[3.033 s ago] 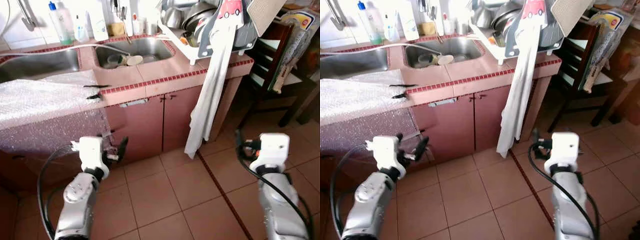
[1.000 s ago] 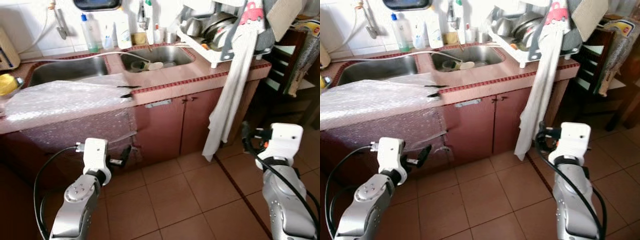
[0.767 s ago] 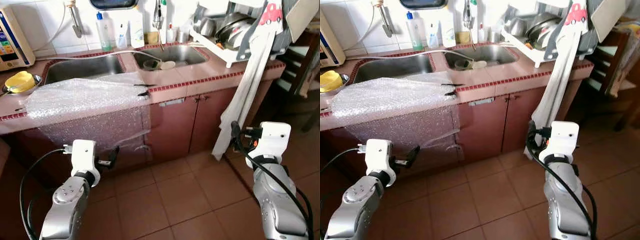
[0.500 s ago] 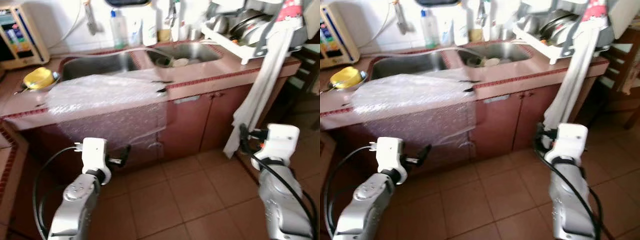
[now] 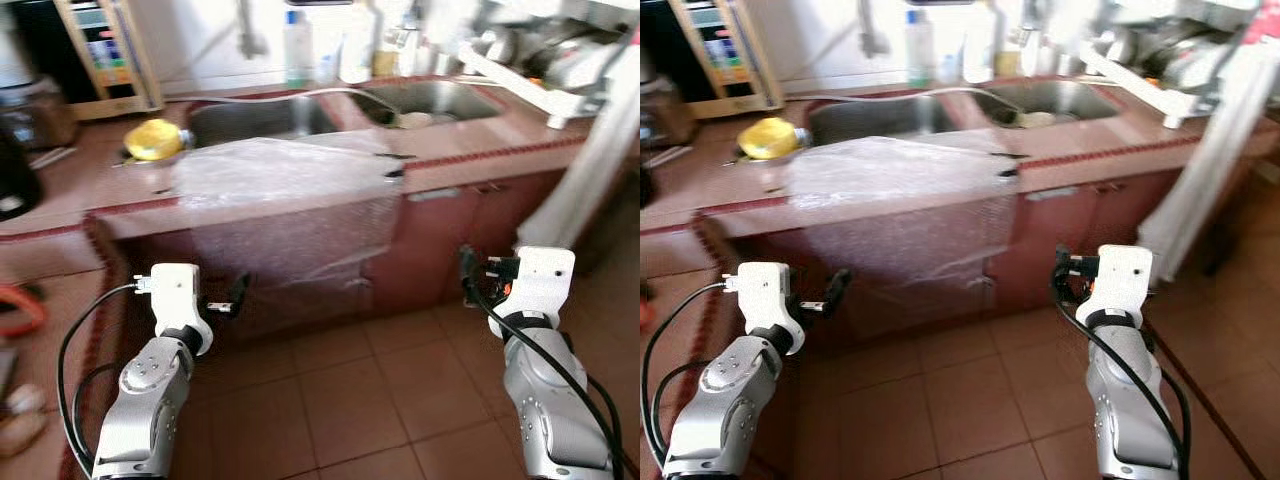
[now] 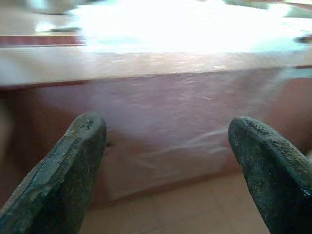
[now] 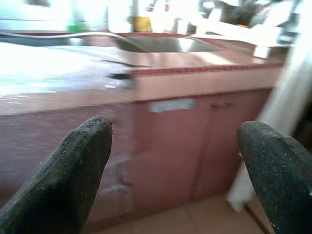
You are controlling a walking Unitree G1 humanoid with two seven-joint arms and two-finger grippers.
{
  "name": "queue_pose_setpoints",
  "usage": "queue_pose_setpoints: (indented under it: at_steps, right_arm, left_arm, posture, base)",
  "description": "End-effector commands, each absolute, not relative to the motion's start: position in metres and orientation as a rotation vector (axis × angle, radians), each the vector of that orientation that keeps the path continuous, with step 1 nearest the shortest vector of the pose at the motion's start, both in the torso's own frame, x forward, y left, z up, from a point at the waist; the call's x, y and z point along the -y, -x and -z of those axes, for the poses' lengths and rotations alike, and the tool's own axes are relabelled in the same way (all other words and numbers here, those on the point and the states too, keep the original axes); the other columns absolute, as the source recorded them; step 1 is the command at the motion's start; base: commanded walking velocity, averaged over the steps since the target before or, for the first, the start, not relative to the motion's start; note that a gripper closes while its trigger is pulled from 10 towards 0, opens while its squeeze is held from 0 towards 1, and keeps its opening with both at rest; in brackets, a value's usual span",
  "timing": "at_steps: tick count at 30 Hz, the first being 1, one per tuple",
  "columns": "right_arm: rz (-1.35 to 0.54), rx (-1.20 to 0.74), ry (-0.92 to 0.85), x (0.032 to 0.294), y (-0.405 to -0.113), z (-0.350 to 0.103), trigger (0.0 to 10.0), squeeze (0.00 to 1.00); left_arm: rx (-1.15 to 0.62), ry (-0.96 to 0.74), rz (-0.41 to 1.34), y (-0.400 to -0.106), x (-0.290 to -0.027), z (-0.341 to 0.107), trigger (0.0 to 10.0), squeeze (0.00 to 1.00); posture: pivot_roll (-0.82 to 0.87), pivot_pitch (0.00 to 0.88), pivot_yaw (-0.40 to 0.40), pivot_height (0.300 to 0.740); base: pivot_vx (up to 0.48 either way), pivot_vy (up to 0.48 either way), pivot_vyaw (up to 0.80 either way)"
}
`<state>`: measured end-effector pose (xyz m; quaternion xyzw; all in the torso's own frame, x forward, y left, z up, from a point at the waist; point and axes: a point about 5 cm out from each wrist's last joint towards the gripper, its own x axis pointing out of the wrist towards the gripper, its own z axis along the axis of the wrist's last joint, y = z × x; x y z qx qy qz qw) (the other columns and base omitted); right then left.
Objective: Kitchen organization
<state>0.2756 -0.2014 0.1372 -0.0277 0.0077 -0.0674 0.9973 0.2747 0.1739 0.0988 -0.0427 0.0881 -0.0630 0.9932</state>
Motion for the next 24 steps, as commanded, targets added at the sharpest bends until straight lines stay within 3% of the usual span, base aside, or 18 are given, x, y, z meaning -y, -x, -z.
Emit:
queue_pose_setpoints:
  at_steps: [1, 16, 24]
  right_arm:
    - [0.14, 0.003, 0.064, 0.202, -0.278, -0.142, 10.0, 0.0]
    - [0.12, 0.015, 0.065, 0.2, -0.283, -0.144, 10.0, 0.0]
    - [0.099, 0.042, 0.068, 0.196, -0.282, -0.148, 10.0, 0.0]
  left_arm:
    - [-0.162, 0.061, 0.106, -0.275, -0.174, -0.102, 10.0, 0.0]
    - [-0.164, 0.083, 0.129, -0.278, -0.169, -0.1, 10.0, 0.0]
    - [-0.146, 0.085, 0.191, -0.282, -0.16, -0.102, 10.0, 0.0]
  posture:
    - [0.0, 0.0, 0.038, 0.74]
    - [0.01, 0.0, 0.024, 0.74]
    - [0.0, 0.0, 0.024, 0.74]
  base:
    - [0.0, 0.0, 0.8]
    - [0.0, 0.0, 0.8]
    - [0.0, 0.0, 0.16]
